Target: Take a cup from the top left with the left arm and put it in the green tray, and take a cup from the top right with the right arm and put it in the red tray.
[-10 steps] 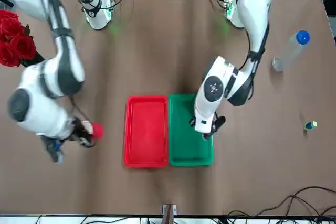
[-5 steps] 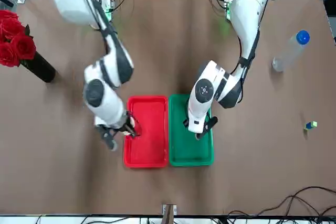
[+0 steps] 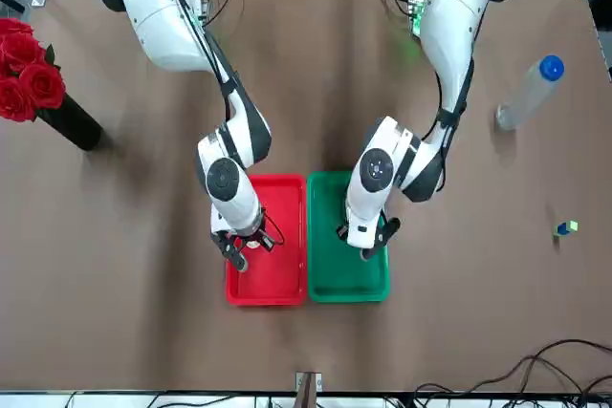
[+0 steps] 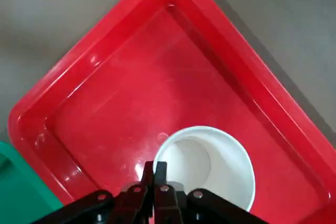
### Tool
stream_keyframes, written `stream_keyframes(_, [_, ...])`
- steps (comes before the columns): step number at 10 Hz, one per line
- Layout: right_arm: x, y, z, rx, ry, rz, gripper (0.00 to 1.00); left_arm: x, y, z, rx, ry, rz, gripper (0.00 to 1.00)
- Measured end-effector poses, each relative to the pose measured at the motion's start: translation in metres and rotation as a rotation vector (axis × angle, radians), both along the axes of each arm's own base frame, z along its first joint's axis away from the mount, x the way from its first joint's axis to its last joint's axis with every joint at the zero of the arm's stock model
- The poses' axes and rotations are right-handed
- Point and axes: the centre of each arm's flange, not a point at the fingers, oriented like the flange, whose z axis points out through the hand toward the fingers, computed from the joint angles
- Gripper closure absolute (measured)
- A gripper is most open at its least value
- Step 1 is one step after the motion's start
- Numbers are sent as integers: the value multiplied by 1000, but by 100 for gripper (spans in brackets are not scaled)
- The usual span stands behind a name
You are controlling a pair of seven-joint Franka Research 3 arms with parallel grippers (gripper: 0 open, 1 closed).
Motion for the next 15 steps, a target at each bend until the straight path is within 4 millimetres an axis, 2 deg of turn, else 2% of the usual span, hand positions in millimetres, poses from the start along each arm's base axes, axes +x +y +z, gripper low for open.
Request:
stream_keyframes(1, [0,0,1,-1,-2,0,97,8,4,16,-9,-30,11,30])
stream_keyframes(2, [0,0,1,-2,-3,1,95,17,12,48,-21,-72,24,14])
stream_keyframes(3, [0,0,1,-2,-3,2,88,21,26,88,-22,-98,31,0])
stream_keyframes(4, [1,0,1,-2,-4,2,72,22,49,126,-4,-98,26,0])
stream_keyframes(5, [1,0,2,-2,-5,3,56,22,74,156,23,-80,8,0])
stream_keyframes(7, [3,1,10,-10,-22,14,26,13,132,205,76,6,-69,0])
stream_keyframes(8, [5,-2,18,-44,-20,25,16,10,167,226,65,52,-115,0])
stream_keyframes(9, [11,-16,29,-102,-16,25,15,11,206,245,37,63,-133,0])
stream_keyframes(10, [25,-42,51,-148,-35,15,16,12,245,258,18,67,-154,0])
stream_keyframes(11, [44,-79,85,-164,-60,3,16,8,273,268,15,79,-201,0])
stream_keyframes(13, [69,-185,172,-173,-105,-16,16,-7,322,291,23,89,-332,0])
stream_keyframes(14, [69,-236,211,-185,-110,-1,16,-21,343,305,31,89,-382,0])
stream_keyframes(15, [64,-276,239,-197,-104,18,16,-35,351,319,39,77,-410,0])
